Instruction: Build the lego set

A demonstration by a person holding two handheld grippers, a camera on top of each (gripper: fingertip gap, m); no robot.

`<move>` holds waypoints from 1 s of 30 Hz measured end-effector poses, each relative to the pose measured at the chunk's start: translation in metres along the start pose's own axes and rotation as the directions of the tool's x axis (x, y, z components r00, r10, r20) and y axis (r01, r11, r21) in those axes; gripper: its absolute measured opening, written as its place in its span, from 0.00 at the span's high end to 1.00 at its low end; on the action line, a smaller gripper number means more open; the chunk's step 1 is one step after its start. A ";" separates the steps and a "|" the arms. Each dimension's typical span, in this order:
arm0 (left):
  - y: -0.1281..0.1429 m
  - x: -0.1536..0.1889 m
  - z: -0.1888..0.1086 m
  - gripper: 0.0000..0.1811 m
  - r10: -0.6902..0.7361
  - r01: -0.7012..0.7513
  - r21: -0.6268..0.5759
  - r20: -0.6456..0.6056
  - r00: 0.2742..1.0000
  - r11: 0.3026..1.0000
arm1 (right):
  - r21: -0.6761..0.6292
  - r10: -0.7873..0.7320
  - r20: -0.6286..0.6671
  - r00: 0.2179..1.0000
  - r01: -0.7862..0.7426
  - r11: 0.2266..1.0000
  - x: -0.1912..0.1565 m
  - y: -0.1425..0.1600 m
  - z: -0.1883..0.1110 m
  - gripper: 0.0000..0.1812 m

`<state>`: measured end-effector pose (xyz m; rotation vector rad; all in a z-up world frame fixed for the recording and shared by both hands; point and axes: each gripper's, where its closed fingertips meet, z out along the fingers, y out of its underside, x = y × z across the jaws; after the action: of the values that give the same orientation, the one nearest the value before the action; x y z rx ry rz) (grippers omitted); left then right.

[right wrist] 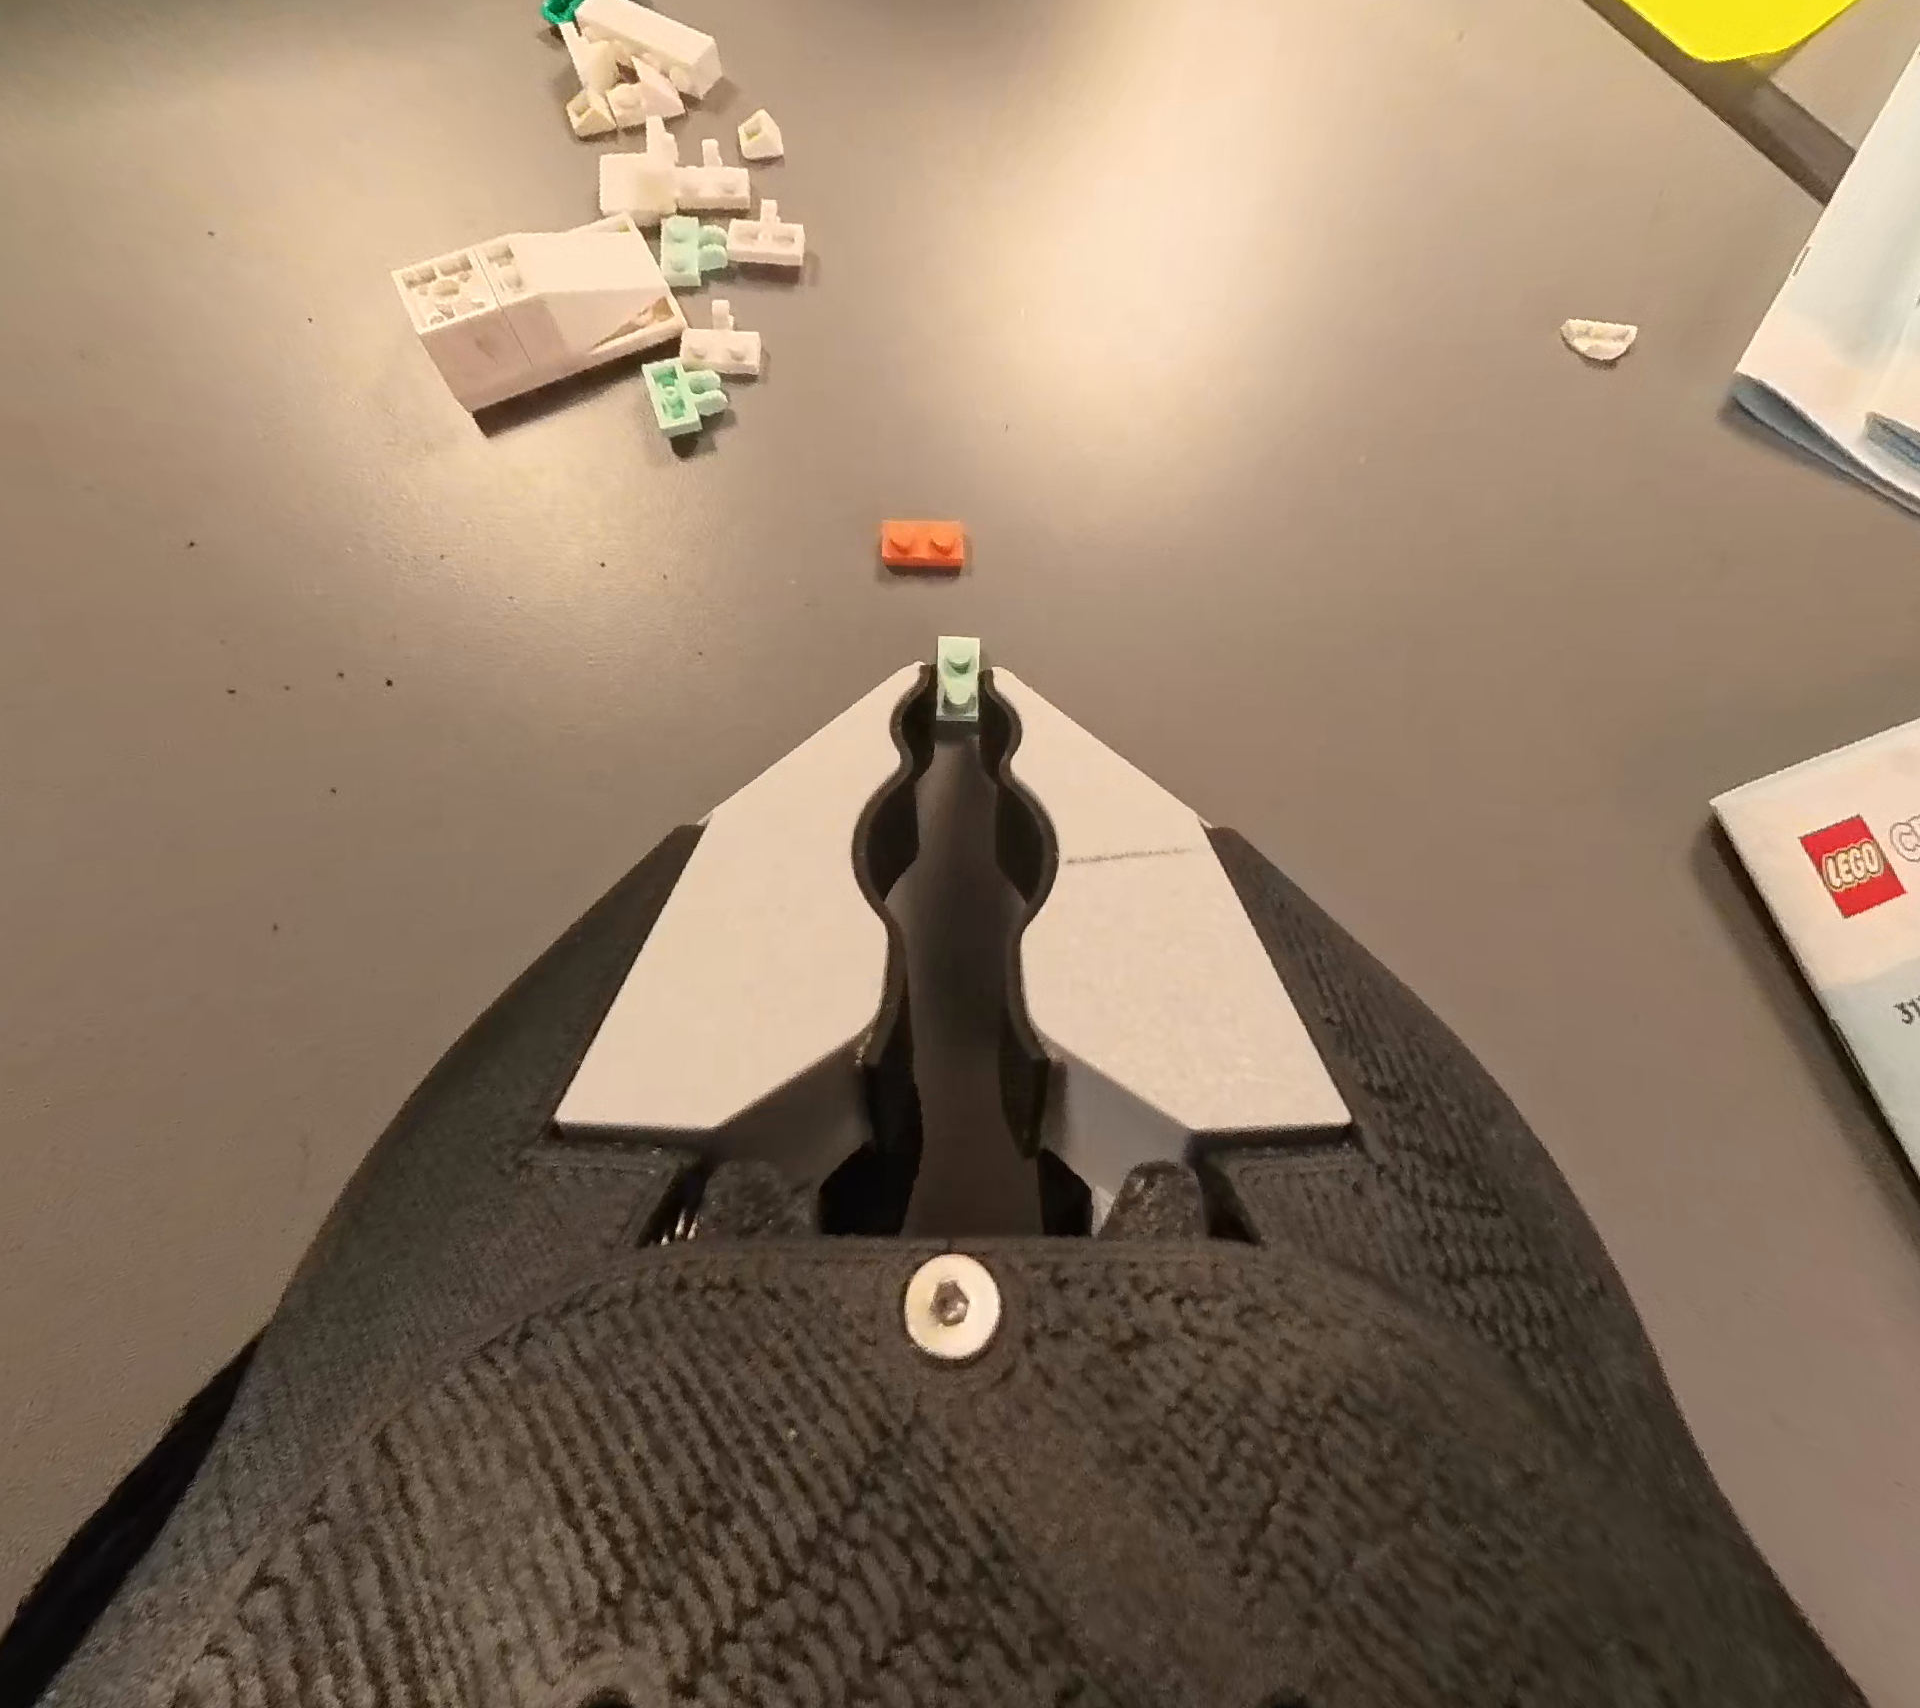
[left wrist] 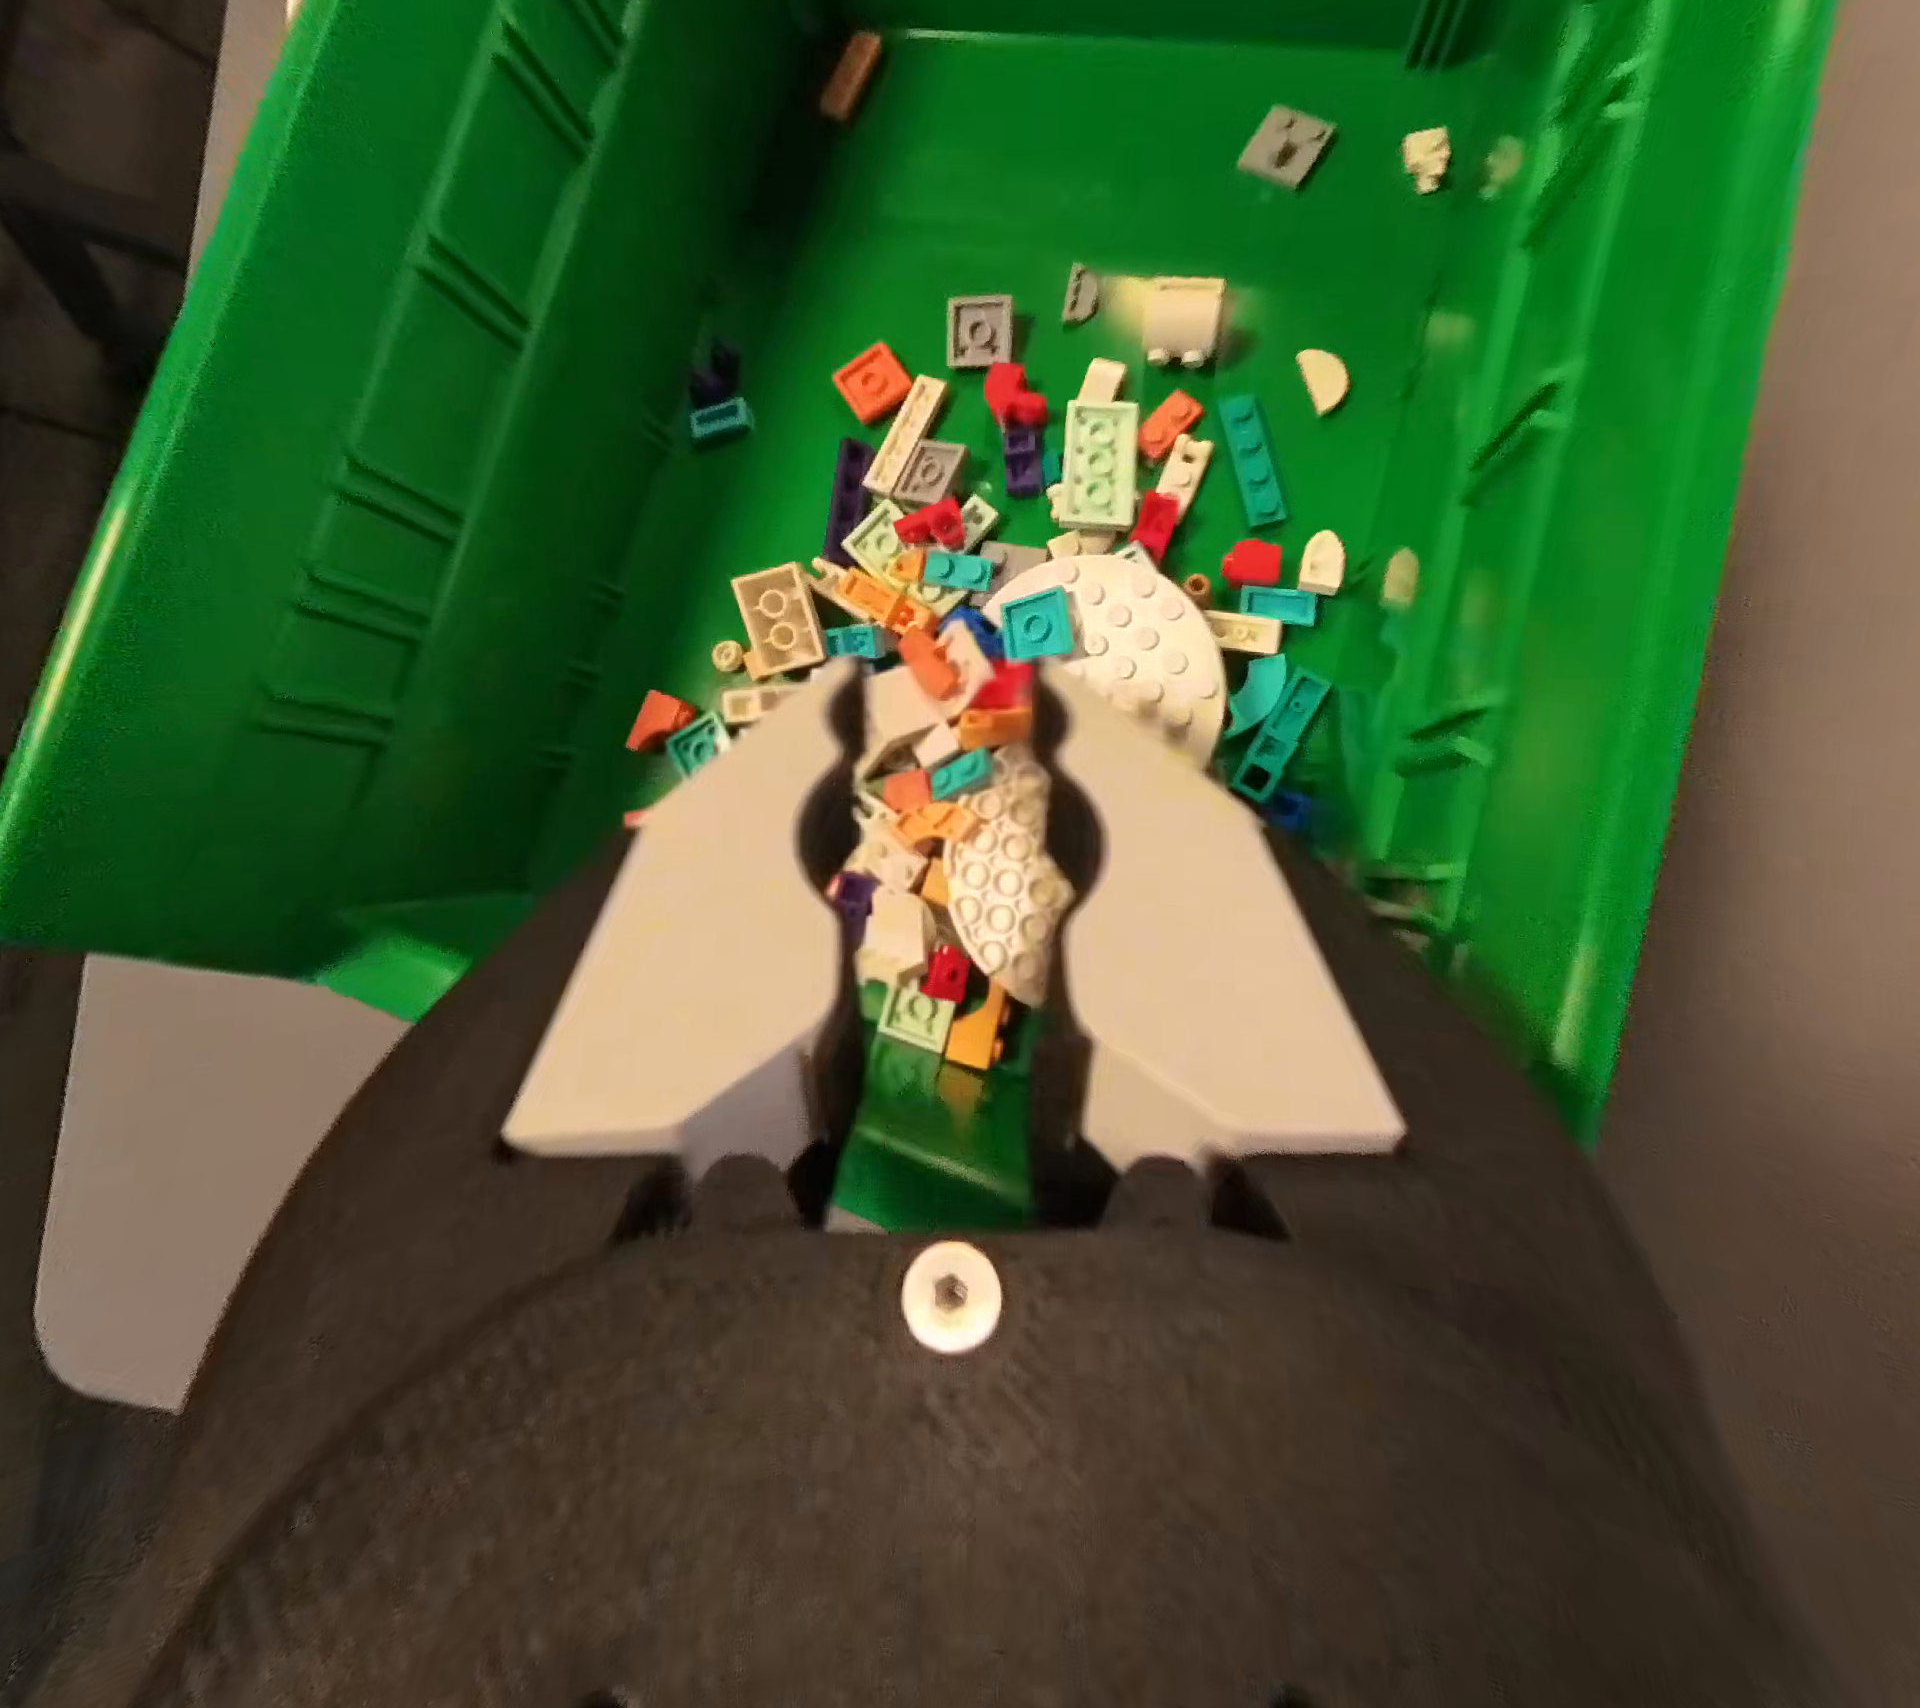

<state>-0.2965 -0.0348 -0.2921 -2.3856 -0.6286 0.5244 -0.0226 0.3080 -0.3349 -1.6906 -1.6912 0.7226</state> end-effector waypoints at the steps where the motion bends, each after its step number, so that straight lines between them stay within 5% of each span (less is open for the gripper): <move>1: 0.001 -0.002 0.001 0.77 -0.010 0.010 -0.010 0.013 1.000 1.000 | -0.002 0.000 -0.001 1.000 0.000 1.000 0.000 0.000 0.000 0.97; 4: -0.010 -0.014 -0.008 0.74 -0.006 0.000 0.069 0.088 0.996 0.998 | -0.010 -0.017 -0.005 1.000 0.017 1.000 -0.002 -0.001 0.000 0.97; 8: -0.058 -0.010 -0.057 0.78 0.029 -0.094 0.371 0.177 0.984 0.924 | 0.172 -0.209 -0.019 0.978 0.209 0.963 -0.029 -0.040 -0.006 0.97; 10: -0.078 0.028 -0.081 0.81 0.118 -0.143 0.506 0.080 0.990 0.851 | 0.289 -0.399 -0.064 0.915 0.399 0.870 -0.057 -0.063 -0.015 0.97; 13: -0.087 0.117 -0.107 0.82 0.305 -0.082 0.622 -0.262 0.915 0.779 | 0.416 -0.662 -0.174 0.729 0.664 0.622 -0.111 -0.081 -0.028 0.97; 16: -0.080 0.191 -0.127 0.83 0.406 0.049 0.625 -0.562 0.721 0.779 | 0.465 -0.766 -0.306 0.566 0.791 0.398 -0.154 -0.093 -0.041 0.97; 19: -0.066 0.237 -0.129 0.82 0.416 0.092 0.558 -0.709 0.570 0.825 | 0.489 -0.793 -0.389 0.469 0.834 0.254 -0.184 -0.099 -0.052 0.97; 23: -0.058 0.260 -0.118 0.82 0.423 0.063 0.534 -0.730 0.537 0.843 | 0.463 -0.812 -0.448 0.374 0.874 0.148 -0.200 -0.096 -0.055 0.97; 30: -0.051 0.272 -0.113 0.88 0.376 0.063 0.456 -0.799 0.470 0.888 | 0.481 -0.820 -0.454 0.348 0.871 0.104 -0.208 -0.093 -0.058 0.97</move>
<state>-0.0355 0.0990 -0.2343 -1.9020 0.2022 -0.5008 -0.0442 0.0949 -0.2374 -0.0210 -1.6754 0.5160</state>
